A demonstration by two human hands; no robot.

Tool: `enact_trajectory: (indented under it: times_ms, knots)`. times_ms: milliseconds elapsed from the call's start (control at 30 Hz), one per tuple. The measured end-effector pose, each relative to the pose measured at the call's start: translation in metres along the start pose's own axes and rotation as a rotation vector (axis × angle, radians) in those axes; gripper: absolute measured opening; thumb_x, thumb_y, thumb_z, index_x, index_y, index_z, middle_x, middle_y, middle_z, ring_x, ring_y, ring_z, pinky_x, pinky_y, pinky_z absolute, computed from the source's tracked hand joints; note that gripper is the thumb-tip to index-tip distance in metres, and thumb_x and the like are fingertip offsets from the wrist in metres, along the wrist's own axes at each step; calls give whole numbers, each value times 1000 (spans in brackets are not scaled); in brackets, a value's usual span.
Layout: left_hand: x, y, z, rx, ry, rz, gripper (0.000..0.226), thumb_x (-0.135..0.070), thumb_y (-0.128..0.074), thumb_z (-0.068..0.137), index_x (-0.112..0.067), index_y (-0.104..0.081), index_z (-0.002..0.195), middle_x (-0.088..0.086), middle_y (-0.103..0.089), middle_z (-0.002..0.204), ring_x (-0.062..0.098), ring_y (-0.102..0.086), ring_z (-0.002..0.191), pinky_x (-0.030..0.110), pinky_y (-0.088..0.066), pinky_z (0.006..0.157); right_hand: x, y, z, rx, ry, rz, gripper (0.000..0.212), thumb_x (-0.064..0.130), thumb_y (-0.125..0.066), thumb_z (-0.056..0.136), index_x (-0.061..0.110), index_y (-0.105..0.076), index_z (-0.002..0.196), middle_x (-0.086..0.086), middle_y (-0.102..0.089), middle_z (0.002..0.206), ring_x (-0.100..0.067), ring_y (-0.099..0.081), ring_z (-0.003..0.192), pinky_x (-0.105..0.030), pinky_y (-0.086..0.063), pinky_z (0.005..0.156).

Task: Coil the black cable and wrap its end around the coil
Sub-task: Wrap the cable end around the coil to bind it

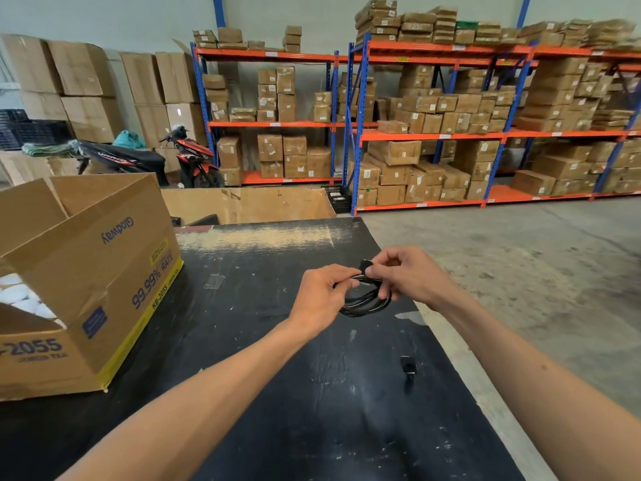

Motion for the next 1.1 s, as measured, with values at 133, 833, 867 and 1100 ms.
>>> enact_trajectory:
  times_ms: [133, 833, 867, 1100]
  knots:
    - [9, -3, 2, 2, 278, -191, 23, -16, -75, 84, -18, -78, 107, 1, -74, 72, 9, -65, 60, 10, -45, 61, -5, -4, -6, -228, 93, -28, 8, 18, -72, 90, 12, -72, 85, -4, -66, 50, -15, -59, 42, -28, -52, 46]
    - [25, 4, 11, 147, 550, -442, 91, -54, -79, 72, -9, -45, 144, 8, -63, 132, 18, -65, 115, 46, -50, 102, -39, -8, 5, -448, -248, 496, 14, -5, -60, 92, 3, -71, 94, -11, -72, 70, -6, -66, 45, -19, -58, 53]
    - [23, 0, 10, 172, 536, -530, 69, -43, -78, 79, -6, -57, 133, 9, -71, 118, 17, -70, 105, 47, -53, 99, -38, -10, 6, -455, -255, 570, 13, -6, -59, 93, 2, -69, 97, -10, -70, 69, -5, -65, 44, -17, -57, 50]
    - [22, 1, 15, 76, 336, -377, 14, -16, -66, 93, -9, -73, 102, 2, -73, 85, 14, -69, 81, 39, -55, 94, -52, -31, 2, -383, -361, 789, 20, -4, -50, 97, -2, -61, 113, -25, -72, 103, -13, -75, 59, -21, -59, 51]
Point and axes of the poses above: each hand's wrist, its own z-axis towards the middle knuckle, its own y-axis out of the back of the hand, x = y × z, the point moved 5 cm from there along z, towards the middle knuckle
